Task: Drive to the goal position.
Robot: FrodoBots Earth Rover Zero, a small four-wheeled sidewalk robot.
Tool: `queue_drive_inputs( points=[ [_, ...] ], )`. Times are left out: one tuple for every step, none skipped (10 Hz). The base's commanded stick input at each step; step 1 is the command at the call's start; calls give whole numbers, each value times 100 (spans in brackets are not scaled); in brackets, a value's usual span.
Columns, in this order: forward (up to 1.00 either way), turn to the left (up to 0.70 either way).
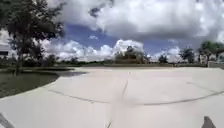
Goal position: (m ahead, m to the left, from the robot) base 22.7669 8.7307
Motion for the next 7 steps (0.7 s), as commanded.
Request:
queue_drive_inputs(
  points=[
    [85, 0],
    [85, 0],
    [85, 0],
    [85, 0],
    [85, 0],
    [85, 0],
    [85, 0]
  ],
)
